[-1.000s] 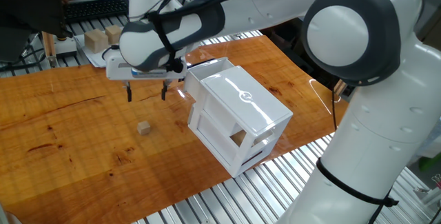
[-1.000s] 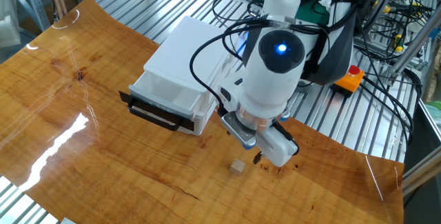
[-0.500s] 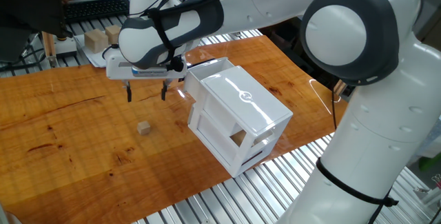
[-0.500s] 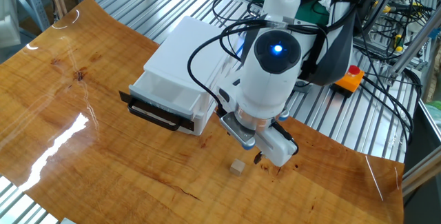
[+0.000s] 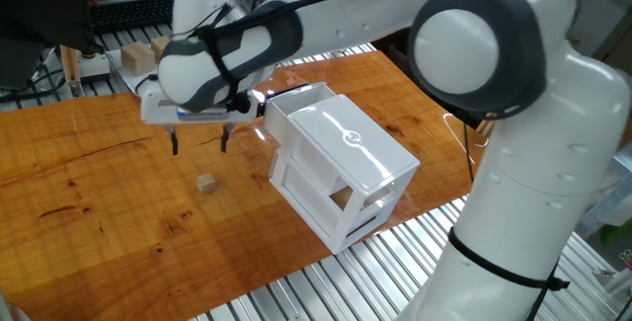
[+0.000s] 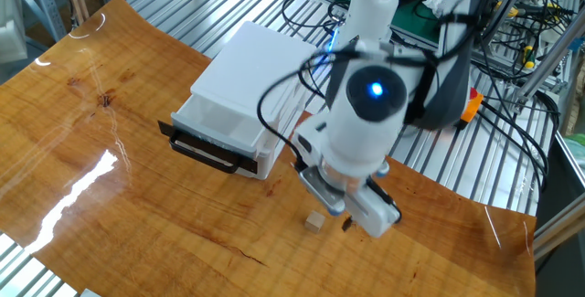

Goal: Put things in the drawer

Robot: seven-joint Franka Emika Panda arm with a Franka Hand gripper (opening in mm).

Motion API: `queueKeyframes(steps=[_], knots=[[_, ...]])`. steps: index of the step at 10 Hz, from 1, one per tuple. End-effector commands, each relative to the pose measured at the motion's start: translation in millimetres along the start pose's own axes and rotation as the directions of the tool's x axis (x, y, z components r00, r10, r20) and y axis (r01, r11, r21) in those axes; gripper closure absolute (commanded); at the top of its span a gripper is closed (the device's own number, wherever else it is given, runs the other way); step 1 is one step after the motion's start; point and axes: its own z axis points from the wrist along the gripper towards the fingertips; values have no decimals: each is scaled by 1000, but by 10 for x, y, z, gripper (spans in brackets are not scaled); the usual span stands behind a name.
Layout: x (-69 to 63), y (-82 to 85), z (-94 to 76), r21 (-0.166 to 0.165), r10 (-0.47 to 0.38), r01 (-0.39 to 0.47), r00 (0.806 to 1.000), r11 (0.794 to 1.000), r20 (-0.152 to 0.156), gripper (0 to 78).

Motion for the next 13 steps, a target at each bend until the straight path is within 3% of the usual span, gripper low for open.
queueKeyframes(steps=[1, 13], knots=[[-49, 30, 103, 3, -24, 24, 1000, 1000, 8, 2], [-96, -31, 598, 4, -115, 115, 993, 993, 19, 2]])
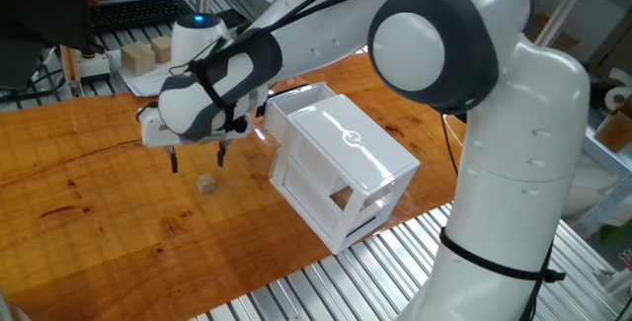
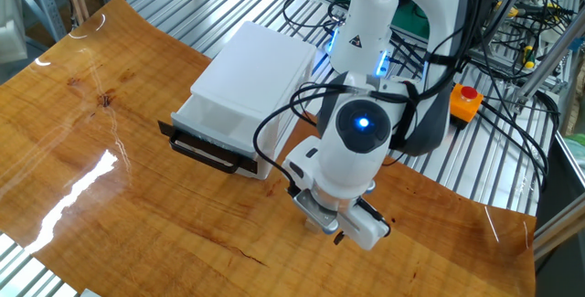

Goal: Put things in the drawer

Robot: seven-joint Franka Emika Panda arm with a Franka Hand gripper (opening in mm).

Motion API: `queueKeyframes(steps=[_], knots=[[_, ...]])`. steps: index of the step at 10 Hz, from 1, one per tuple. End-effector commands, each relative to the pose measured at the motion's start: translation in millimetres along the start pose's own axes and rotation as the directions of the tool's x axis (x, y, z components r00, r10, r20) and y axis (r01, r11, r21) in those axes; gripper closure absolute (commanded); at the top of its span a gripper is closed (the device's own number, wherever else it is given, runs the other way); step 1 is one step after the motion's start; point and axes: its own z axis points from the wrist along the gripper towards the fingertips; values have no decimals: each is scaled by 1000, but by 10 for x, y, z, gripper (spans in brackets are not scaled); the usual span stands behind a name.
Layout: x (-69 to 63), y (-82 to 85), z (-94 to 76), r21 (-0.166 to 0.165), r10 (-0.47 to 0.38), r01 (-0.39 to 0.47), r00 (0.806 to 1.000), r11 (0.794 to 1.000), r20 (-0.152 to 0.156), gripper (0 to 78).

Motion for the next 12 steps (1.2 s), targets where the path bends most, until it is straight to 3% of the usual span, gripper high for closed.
queueKeyframes(steps=[1, 12], knots=[[7, -13, 55, 0, -17, 17, 1000, 1000, 2, 2], [88, -91, 291, -4, -65, 65, 998, 998, 2, 2]])
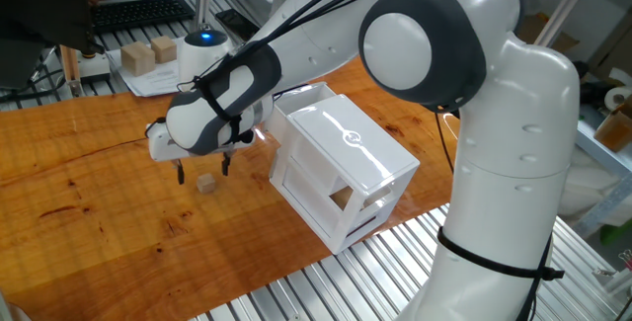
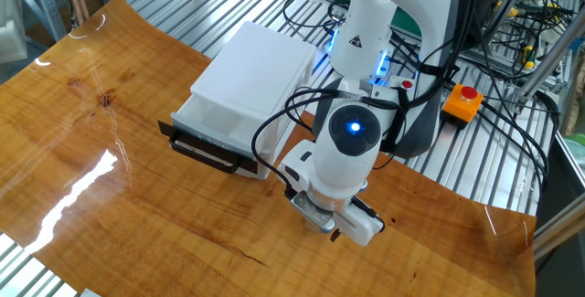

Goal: Put things in the drawer

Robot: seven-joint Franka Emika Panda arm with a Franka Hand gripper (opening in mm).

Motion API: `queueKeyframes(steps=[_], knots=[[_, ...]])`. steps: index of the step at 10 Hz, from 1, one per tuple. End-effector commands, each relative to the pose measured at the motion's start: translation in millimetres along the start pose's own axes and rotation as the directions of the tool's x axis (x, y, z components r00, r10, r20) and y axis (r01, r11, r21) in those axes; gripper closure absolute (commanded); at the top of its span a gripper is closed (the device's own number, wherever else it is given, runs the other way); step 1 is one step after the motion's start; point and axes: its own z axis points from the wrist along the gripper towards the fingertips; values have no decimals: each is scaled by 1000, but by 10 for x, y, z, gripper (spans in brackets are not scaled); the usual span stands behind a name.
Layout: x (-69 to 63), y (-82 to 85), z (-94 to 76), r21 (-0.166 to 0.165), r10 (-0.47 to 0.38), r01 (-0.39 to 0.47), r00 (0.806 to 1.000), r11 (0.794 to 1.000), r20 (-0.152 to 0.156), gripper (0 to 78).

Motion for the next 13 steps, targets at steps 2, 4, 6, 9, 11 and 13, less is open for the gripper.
queueKeyframes(steps=[2, 4, 6, 9, 11, 13], knots=[[14, 29, 107, -6, -13, 13, 1000, 1000, 4, 2], [12, 32, 113, -6, -14, 14, 1000, 1000, 4, 2], [16, 25, 125, -7, -23, 23, 1000, 1000, 3, 2], [15, 18, 133, -7, -25, 25, 1000, 1000, 5, 764], [15, 18, 133, -7, -25, 25, 1000, 1000, 5, 764], [15, 18, 133, -7, -25, 25, 1000, 1000, 5, 764]])
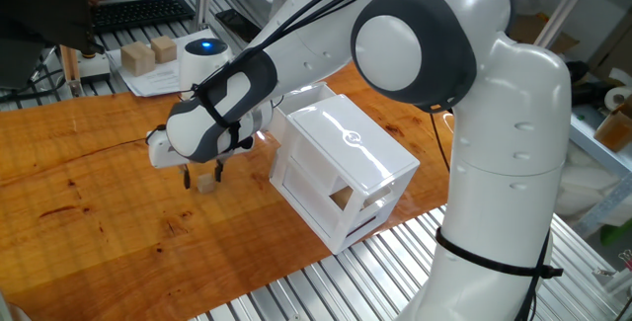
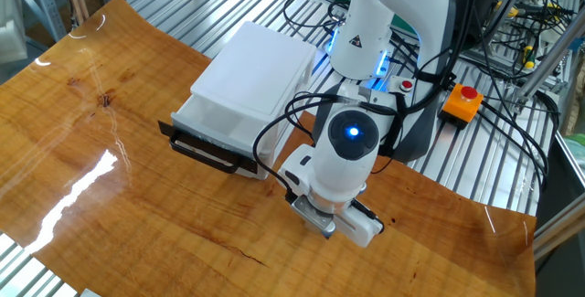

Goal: Put things in the drawer

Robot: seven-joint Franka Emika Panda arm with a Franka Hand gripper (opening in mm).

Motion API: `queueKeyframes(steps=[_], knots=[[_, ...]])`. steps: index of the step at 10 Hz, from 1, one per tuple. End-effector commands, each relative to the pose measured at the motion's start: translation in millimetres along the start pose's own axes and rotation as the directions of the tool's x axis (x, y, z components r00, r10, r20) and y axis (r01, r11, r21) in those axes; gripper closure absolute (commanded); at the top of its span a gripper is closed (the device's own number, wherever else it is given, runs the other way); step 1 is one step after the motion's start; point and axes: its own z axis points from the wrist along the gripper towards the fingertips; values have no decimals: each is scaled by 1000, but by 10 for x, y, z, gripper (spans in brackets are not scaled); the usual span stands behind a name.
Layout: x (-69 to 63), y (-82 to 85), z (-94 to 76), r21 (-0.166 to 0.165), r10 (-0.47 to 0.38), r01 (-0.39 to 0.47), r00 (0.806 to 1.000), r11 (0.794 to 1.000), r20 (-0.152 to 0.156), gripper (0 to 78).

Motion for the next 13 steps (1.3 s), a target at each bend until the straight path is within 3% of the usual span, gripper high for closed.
queueKeyframes(steps=[1, 9, 13], knots=[[-8, -10, 8, -2, -7, 7, 1000, 1000, 4, 764], [-8, -10, 8, -2, -7, 7, 1000, 1000, 4, 764], [-1, -38, -97, 3, 23, -23, 1000, 1000, 5, 764]])
